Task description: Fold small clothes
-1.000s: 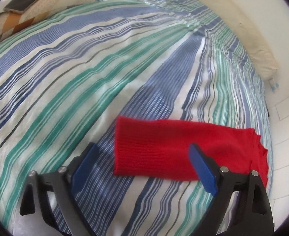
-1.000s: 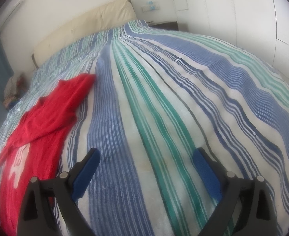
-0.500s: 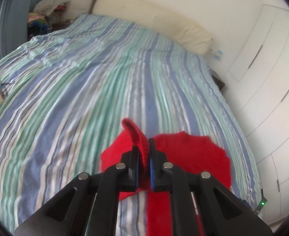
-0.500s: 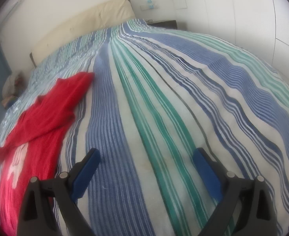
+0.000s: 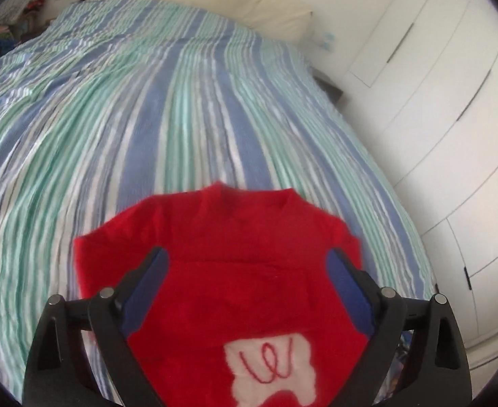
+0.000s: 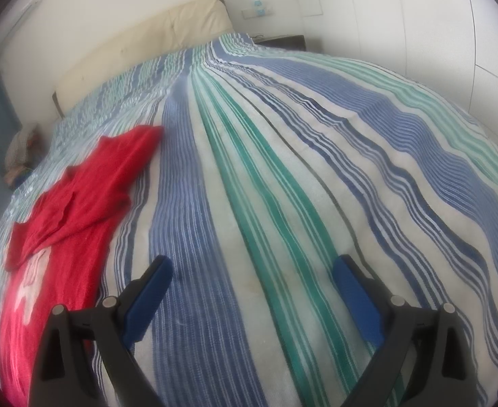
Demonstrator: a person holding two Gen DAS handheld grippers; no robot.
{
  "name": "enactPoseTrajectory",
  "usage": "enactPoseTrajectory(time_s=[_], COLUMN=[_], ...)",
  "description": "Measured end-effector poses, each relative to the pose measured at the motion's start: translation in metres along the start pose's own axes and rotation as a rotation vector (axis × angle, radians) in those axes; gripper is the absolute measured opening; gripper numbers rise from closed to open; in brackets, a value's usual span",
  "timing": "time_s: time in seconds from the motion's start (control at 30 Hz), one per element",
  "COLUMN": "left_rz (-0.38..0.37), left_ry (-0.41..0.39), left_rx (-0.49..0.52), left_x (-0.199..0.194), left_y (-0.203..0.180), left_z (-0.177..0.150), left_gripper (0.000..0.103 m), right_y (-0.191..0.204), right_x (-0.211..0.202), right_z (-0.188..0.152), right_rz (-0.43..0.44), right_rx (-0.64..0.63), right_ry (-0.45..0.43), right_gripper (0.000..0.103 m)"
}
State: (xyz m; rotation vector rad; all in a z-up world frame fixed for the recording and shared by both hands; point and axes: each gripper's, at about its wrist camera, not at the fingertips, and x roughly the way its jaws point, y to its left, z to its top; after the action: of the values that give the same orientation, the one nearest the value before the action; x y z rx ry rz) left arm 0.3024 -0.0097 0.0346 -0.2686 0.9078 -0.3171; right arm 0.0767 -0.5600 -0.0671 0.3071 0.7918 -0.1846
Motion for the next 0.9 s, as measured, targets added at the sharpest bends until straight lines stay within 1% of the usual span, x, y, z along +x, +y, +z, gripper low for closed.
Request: enactPoseTrajectory(time_s=[0.07, 0.1, 0.17, 0.23, 0.27, 0.3, 0.33, 0.4, 0.47, 0.5, 0.57, 0.6, 0.63, 0.67, 0.7, 0.73, 0.77, 0.8, 0.83, 0.87, 0.9], left_rz=[0.106, 0.153, 0.272, 0.419, 0.410, 0.376, 0.365, 0.324, 0.280, 0.280, 0.319, 0.338, 0.355, 0.374, 0.394, 0.411, 0.416, 0.400, 0.397, 0.404, 0.417], left_ry=[0.008, 0.024, 0.094, 0.193, 0.197, 0.145, 0.113, 0.077, 0.011, -0.012, -0.031, -0.037, -0.041, -0.040, -0.026, 0.000, 0.019, 0.004, -0.026, -0.035, -0.032], left_rx=[-0.029, -0.030, -0.015, 0.011, 0.017, 0.014, 0.003, -0.024, -0.020, -0.004, 0.038, 0.058, 0.074, 0.084, 0.089, 0.088, 0.082, 0.076, 0.075, 0.078, 0.086], left_x=[0.009, 0.017, 0.044, 0.076, 0.079, 0.069, 0.056, 0.028, -0.002, -0.013, -0.029, -0.035, -0.037, -0.036, -0.029, -0.021, -0.013, -0.010, -0.011, -0.014, -0.013], left_y=[0.029, 0.043, 0.068, 0.092, 0.100, 0.101, 0.099, 0.096, 0.096, 0.099, 0.104, 0.109, 0.116, 0.124, 0.134, 0.142, 0.148, 0.153, 0.153, 0.152, 0.150], left_z=[-0.013, -0.025, -0.052, -0.079, -0.089, -0.093, -0.095, -0.097, -0.103, -0.109, -0.123, -0.133, -0.142, -0.151, -0.158, -0.165, -0.172, -0.177, -0.180, -0.180, -0.179], left_gripper=[0.095, 0.095, 0.096, 0.097, 0.098, 0.098, 0.098, 0.097, 0.098, 0.099, 0.100, 0.100, 0.100, 0.100, 0.100, 0.100, 0.101, 0.101, 0.102, 0.102, 0.102], right_y=[0.000, 0.001, 0.004, 0.007, 0.008, 0.008, 0.008, 0.007, 0.006, 0.006, 0.008, 0.011, 0.017, 0.027, 0.040, 0.055, 0.071, 0.090, 0.109, 0.130, 0.152], right_x=[0.000, 0.001, 0.003, 0.005, 0.006, 0.007, 0.007, 0.006, 0.006, 0.006, 0.003, -0.005, -0.015, -0.026, -0.034, -0.039, -0.038, -0.030, -0.017, 0.000, 0.019], right_z=[0.000, 0.000, 0.000, 0.000, 0.000, 0.000, 0.000, -0.001, -0.001, 0.000, 0.001, 0.003, 0.007, 0.014, 0.023, 0.032, 0.043, 0.054, 0.063, 0.072, 0.078], right_rz=[-0.002, -0.005, -0.016, -0.030, -0.036, -0.038, -0.038, -0.031, -0.026, -0.028, -0.043, -0.064, -0.068, -0.028, 0.046, 0.131, 0.225, 0.325, 0.420, 0.500, 0.547], right_rx=[-0.003, -0.007, -0.021, -0.036, -0.042, -0.045, -0.045, -0.041, -0.037, -0.038, -0.040, -0.042, -0.053, -0.067, -0.078, -0.080, -0.070, -0.052, -0.035, -0.024, -0.023], right_ry=[0.005, 0.009, 0.017, 0.023, 0.024, 0.025, 0.025, 0.022, 0.021, 0.023, 0.019, 0.005, -0.016, -0.038, -0.048, -0.037, 0.005, 0.074, 0.151, 0.233, 0.310], right_gripper=[0.095, 0.096, 0.097, 0.098, 0.098, 0.098, 0.099, 0.098, 0.099, 0.099, 0.098, 0.097, 0.096, 0.096, 0.096, 0.094, 0.092, 0.087, 0.078, 0.074, 0.070])
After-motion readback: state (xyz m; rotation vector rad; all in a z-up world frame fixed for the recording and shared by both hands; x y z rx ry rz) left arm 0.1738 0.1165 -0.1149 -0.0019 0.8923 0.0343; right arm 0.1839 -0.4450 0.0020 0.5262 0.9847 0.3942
